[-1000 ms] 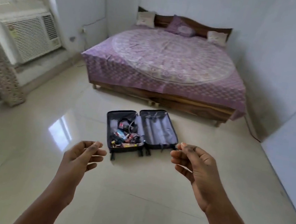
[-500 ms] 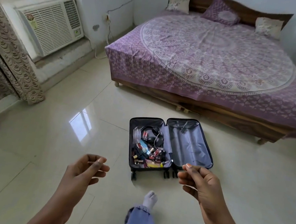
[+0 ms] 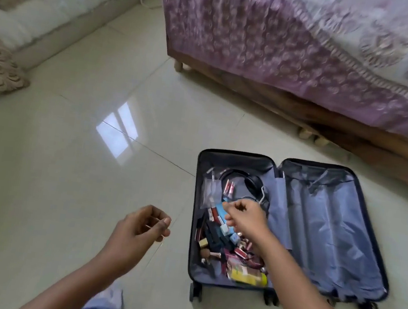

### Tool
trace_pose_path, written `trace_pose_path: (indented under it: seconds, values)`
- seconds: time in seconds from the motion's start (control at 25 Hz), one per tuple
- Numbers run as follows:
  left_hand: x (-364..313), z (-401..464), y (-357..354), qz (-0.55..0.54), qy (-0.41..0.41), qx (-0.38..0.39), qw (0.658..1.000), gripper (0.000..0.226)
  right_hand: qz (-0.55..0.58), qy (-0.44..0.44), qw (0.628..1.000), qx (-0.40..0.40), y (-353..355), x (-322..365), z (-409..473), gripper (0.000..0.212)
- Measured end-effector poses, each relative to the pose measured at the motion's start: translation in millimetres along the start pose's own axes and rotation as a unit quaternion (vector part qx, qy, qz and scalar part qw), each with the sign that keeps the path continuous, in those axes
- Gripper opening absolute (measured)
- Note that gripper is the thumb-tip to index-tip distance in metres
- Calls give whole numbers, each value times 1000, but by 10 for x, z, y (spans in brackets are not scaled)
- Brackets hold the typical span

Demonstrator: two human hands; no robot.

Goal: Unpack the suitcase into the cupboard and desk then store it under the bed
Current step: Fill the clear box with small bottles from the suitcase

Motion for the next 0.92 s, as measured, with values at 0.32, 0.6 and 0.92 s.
trace_pose_path:
  seconds: [0.32, 0.6, 0.92]
  values:
    - [1613, 2328, -1148, 28, -42, 23, 998, 7, -257, 12, 965, -48, -1106, -1061, 2927, 97]
    - [1898, 3226, -1082, -51, -72, -44, 995, 30, -259, 207, 944, 1, -709, -220, 3120, 64]
    - [1924, 3260, -668, -188, -84, 137, 969, 61, 58, 197, 948, 244, -1268, -85, 2955, 51]
Point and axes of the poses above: each hand's wrist, its own z-axis towards the middle knuckle, its own y-axis out of the back of the hand, x = y × z, the point moved 3 cm from there along z, towards the middle knuckle, and after that the axes turned 1 degree about z, right-handed, at the moved point
